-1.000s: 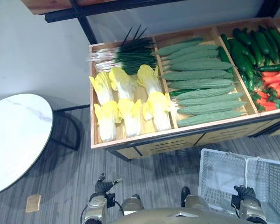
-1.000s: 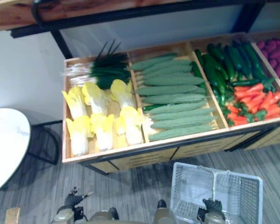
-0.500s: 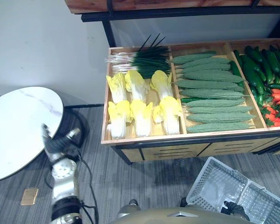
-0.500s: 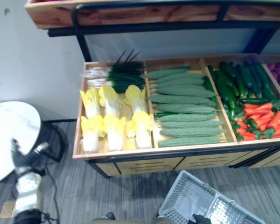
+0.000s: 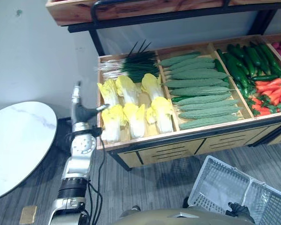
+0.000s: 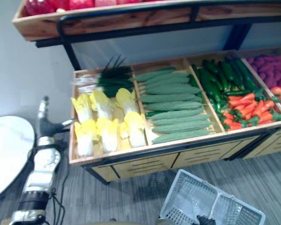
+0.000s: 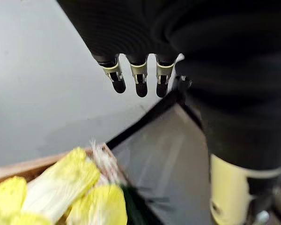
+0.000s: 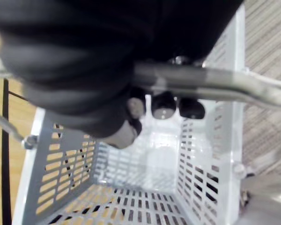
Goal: Pick vegetable in the basket
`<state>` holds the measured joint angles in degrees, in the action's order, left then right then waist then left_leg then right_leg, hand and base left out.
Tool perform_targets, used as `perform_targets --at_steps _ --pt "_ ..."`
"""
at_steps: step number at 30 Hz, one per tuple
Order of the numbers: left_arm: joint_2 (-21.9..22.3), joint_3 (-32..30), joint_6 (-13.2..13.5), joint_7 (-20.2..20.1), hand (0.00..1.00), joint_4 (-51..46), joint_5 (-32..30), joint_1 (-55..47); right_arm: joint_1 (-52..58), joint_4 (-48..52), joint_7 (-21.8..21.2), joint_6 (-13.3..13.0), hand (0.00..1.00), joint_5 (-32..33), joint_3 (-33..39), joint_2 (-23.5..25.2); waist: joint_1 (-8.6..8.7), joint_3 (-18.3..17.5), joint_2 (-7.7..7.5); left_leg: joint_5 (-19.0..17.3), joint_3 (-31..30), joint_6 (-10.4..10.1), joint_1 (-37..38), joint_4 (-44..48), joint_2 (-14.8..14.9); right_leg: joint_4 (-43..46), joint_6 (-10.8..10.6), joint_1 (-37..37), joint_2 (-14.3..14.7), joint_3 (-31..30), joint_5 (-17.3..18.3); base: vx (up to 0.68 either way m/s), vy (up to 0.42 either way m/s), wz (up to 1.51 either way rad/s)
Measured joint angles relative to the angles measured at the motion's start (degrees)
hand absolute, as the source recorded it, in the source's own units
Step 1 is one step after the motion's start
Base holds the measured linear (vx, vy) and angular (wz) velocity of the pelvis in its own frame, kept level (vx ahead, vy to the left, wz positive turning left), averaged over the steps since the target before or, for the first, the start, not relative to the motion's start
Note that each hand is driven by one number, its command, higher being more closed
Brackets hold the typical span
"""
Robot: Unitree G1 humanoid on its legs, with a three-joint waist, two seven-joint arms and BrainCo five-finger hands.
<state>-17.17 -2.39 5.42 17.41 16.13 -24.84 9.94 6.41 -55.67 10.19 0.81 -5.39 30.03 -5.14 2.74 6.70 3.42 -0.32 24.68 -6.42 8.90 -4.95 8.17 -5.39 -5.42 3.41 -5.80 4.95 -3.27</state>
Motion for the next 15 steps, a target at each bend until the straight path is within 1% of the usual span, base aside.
perform_targets --at_steps 4,6,7,8,13,15 --pt "0.22 0.37 -1.57 0.07 0.00 1.31 -3.95 2.16 -1.09 0.95 0.61 -0.02 1.00 0.00 -1.28 -0.01 0.76 2.37 0.39 -0.03 0.99 -0.04 -0.55 0.09 0.02 0.43 -0.05 -1.37 0.12 -1.10 -0.07 -0.01 -0.017 -0.14" --pt "0.32 0.77 -2.19 0.10 0.00 1.51 -4.10 2.92 -2.50 0.95 1.38 -0.01 1.00 -0.04 -1.45 -0.01 0.83 2.79 0.73 -0.02 1.61 -0.04 -2.15 0.34 0.01 0.64 -0.12 -3.36 0.11 -1.68 -0.36 -0.03 -0.024 -0.19" --pt "1.09 0.80 -2.74 0.14 0.00 1.76 -4.32 3.81 -3.62 0.99 1.67 -0.01 1.00 -0.04 -1.51 -0.03 0.86 4.50 1.08 -0.02 1.80 -0.04 -2.39 0.64 0.05 1.21 -0.18 -4.01 0.14 -2.13 -0.38 -0.02 -0.025 -0.13" --pt "1.22 0.82 -2.79 0.16 0.00 2.14 -5.04 4.11 -3.93 1.00 1.82 -0.01 1.00 -0.04 -1.51 -0.02 0.87 4.79 1.19 -0.02 1.86 -0.04 -2.72 0.82 0.09 1.40 -0.18 -4.38 0.14 -2.25 -0.38 -0.03 -0.029 -0.12" --pt "1.84 1.94 -4.01 0.49 0.00 5.84 -6.00 8.86 -7.34 1.81 2.70 -0.21 1.00 -0.01 -1.63 -0.20 0.83 8.47 1.00 0.01 2.97 0.00 -6.63 2.70 0.18 3.98 -0.16 -9.24 -0.11 -3.51 -0.37 -0.05 -0.020 -0.09" --pt "2.21 3.50 -4.16 0.47 0.00 9.86 -6.16 11.24 -9.12 1.94 3.09 -0.55 1.00 0.12 -1.68 -0.27 0.94 10.32 0.75 0.01 3.35 0.01 -8.18 3.44 0.13 5.19 -0.16 -11.52 -0.22 -4.46 -0.37 -0.06 -0.015 -0.14"
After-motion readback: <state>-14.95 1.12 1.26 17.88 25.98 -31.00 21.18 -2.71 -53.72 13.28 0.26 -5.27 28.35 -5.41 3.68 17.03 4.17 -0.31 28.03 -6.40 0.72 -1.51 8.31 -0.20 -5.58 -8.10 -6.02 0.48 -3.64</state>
